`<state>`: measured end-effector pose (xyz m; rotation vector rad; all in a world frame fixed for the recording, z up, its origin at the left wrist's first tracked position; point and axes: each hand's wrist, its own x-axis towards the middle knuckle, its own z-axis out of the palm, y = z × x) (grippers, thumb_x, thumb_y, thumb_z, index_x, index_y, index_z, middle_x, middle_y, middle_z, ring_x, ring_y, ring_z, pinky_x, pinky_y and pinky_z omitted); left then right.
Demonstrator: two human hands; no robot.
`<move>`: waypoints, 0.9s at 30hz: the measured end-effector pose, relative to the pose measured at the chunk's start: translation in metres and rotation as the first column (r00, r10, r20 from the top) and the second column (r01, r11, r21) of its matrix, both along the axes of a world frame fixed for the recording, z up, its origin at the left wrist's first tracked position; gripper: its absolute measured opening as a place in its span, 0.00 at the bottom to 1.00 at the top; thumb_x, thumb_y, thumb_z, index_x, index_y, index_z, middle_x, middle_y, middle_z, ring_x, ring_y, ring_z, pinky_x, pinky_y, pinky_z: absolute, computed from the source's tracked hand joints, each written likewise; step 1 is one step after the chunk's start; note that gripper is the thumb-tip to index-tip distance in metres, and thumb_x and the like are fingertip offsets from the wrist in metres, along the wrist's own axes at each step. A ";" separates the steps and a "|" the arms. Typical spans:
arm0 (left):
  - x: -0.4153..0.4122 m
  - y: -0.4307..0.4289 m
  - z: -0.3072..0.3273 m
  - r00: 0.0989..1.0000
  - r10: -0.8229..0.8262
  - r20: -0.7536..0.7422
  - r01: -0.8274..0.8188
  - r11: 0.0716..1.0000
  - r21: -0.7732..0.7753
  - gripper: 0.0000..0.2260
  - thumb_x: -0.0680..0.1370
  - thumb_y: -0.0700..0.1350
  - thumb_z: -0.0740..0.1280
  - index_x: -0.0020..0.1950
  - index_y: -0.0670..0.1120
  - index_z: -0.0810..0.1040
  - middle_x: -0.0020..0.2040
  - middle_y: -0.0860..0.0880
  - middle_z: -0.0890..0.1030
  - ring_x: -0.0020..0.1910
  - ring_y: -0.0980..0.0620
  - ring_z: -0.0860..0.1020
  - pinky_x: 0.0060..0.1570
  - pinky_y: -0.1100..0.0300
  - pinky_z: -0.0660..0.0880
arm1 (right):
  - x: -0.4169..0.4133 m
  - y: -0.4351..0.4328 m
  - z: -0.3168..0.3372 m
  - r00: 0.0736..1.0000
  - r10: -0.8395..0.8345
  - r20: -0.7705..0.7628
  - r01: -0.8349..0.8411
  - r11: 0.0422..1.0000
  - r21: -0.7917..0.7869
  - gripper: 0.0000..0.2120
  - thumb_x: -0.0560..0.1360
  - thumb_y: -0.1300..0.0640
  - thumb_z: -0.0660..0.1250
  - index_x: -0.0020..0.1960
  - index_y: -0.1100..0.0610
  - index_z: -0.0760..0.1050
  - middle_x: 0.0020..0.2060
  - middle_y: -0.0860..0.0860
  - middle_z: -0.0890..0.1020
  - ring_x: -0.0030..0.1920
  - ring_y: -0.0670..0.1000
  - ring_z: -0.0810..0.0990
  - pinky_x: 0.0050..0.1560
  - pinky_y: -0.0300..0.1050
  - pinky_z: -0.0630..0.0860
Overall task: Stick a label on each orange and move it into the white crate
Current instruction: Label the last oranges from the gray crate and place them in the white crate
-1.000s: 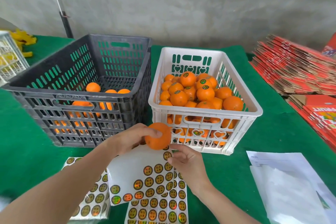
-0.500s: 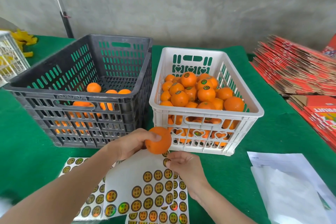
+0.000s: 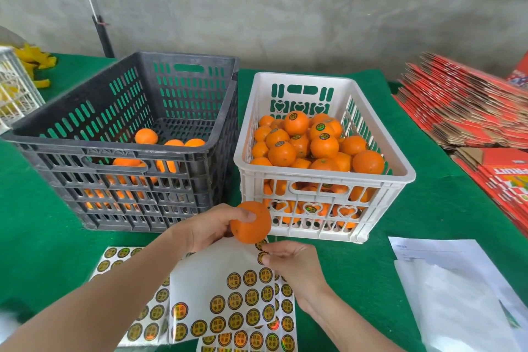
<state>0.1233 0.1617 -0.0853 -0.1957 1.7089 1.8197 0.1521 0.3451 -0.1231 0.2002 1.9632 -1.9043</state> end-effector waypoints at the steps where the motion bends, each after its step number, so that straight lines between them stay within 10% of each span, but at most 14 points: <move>1: 0.000 0.000 0.000 1.000 -0.007 0.007 0.007 1.000 -0.008 0.39 0.53 0.55 0.76 0.62 0.46 0.74 0.56 0.41 0.81 0.53 0.43 0.80 0.51 0.52 0.78 | 0.000 0.000 0.001 1.000 0.004 0.004 -0.004 1.000 -0.004 0.12 0.68 0.70 0.72 0.39 0.53 0.83 0.37 0.51 0.85 0.39 0.47 0.83 0.41 0.36 0.76; 16: 0.000 -0.007 -0.015 0.983 0.166 0.074 -0.181 0.927 0.329 0.45 0.47 0.58 0.82 0.61 0.47 0.76 0.52 0.38 0.83 0.47 0.40 0.83 0.44 0.48 0.79 | 0.000 0.002 0.003 0.985 0.024 -0.171 -0.029 0.999 -0.024 0.13 0.68 0.71 0.72 0.34 0.53 0.82 0.33 0.50 0.84 0.34 0.43 0.81 0.39 0.32 0.75; 27: -0.001 -0.013 -0.025 0.985 -0.169 0.027 0.170 0.985 -0.035 0.35 0.58 0.57 0.76 0.61 0.46 0.73 0.58 0.46 0.80 0.58 0.47 0.79 0.55 0.59 0.76 | -0.004 0.012 0.007 0.968 -0.106 -0.227 0.081 0.989 -0.120 0.14 0.70 0.70 0.70 0.32 0.53 0.81 0.39 0.50 0.82 0.41 0.44 0.79 0.46 0.37 0.74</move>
